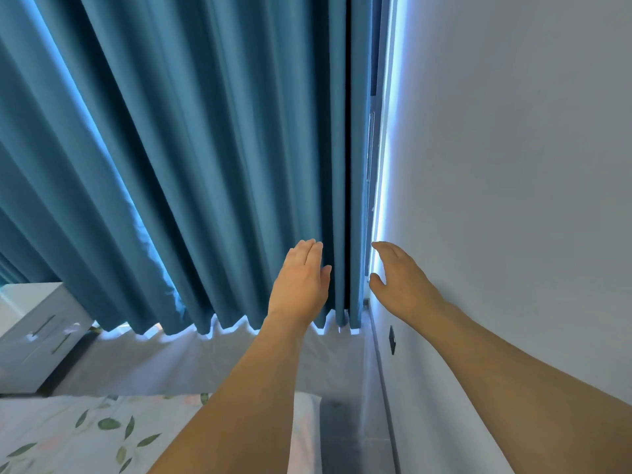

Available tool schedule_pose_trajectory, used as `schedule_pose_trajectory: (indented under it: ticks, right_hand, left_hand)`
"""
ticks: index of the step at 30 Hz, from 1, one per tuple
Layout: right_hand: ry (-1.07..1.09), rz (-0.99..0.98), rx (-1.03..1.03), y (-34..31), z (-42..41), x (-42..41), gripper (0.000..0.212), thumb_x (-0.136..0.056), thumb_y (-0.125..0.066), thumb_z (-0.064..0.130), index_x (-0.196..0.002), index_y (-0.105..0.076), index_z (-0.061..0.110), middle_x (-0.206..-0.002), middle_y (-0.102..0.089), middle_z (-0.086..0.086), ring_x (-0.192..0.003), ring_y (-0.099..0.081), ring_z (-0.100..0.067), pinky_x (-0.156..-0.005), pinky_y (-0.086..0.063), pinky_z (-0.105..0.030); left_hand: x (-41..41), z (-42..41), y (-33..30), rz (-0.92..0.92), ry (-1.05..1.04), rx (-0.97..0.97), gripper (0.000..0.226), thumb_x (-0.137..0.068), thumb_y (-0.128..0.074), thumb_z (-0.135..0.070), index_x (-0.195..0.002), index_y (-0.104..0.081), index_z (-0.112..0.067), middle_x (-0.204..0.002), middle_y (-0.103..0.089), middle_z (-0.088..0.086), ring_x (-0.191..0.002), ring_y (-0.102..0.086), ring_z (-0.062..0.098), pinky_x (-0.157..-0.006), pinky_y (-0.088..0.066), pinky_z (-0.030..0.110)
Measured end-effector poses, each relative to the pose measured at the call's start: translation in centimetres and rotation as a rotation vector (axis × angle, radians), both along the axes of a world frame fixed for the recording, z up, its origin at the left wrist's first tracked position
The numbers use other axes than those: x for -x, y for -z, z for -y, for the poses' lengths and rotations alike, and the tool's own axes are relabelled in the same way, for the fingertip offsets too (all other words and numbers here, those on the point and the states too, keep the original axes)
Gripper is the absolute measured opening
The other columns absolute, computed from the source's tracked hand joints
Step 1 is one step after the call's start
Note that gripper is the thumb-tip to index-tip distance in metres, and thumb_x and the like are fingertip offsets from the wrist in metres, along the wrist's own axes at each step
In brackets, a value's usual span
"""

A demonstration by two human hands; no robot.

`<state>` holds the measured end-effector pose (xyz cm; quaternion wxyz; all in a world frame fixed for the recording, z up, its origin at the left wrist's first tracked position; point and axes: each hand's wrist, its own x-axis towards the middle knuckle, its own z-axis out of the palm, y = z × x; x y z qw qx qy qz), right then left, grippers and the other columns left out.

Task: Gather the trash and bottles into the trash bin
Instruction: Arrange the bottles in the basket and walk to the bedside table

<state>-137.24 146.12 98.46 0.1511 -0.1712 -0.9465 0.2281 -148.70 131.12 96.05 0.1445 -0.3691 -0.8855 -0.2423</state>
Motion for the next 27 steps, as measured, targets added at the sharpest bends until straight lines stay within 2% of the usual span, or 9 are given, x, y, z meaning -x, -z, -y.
schedule_pose_trajectory:
  ticks: [8,17,20,27]
  right_hand:
    - [-0.027,0.005,-0.014,1.1,-5.6,8.4,0.056,-0.098,-0.044,0.017,-0.150,-0.025,0.013,-0.155,-0.027,0.000,-0.143,-0.024,-0.016,-0.114,-0.020,-0.025]
    - [-0.038,0.021,-0.018,-0.9,-13.2,22.1,0.054,-0.097,-0.045,0.018,-0.148,-0.026,0.013,-0.155,-0.027,0.000,-0.142,-0.025,-0.018,-0.113,-0.023,-0.028]
    - [-0.053,0.013,-0.044,-1.3,-15.7,24.8,0.054,-0.096,-0.046,0.017,-0.147,-0.029,0.012,-0.153,-0.030,-0.001,-0.140,-0.028,-0.020,-0.112,-0.025,-0.029]
    - [-0.040,-0.005,-0.034,-0.8,-20.0,33.3,0.055,-0.095,-0.046,0.017,-0.147,-0.029,0.013,-0.152,-0.030,0.001,-0.141,-0.027,-0.017,-0.112,-0.025,-0.028]
  left_hand:
    - [8.7,-5.2,0.4,-0.012,-0.014,0.008,0.050,-0.103,-0.040,-0.030,-0.148,-0.033,-0.011,-0.156,-0.029,0.001,-0.145,-0.020,0.017,-0.116,-0.026,0.030]
    - [21.8,-13.4,-1.0,0.001,-0.033,0.012,0.050,-0.103,-0.040,-0.030,-0.148,-0.032,-0.010,-0.155,-0.030,0.003,-0.146,-0.019,0.017,-0.119,-0.015,0.027]
    - [24.3,-16.2,-2.1,-0.036,-0.022,-0.012,0.050,-0.102,-0.041,-0.029,-0.147,-0.033,-0.009,-0.154,-0.031,0.003,-0.145,-0.021,0.017,-0.118,-0.021,0.029]
    - [33.2,-20.3,-1.0,-0.025,-0.009,0.012,0.050,-0.102,-0.041,-0.029,-0.147,-0.034,-0.008,-0.154,-0.032,0.004,-0.145,-0.023,0.018,-0.119,-0.022,0.032]
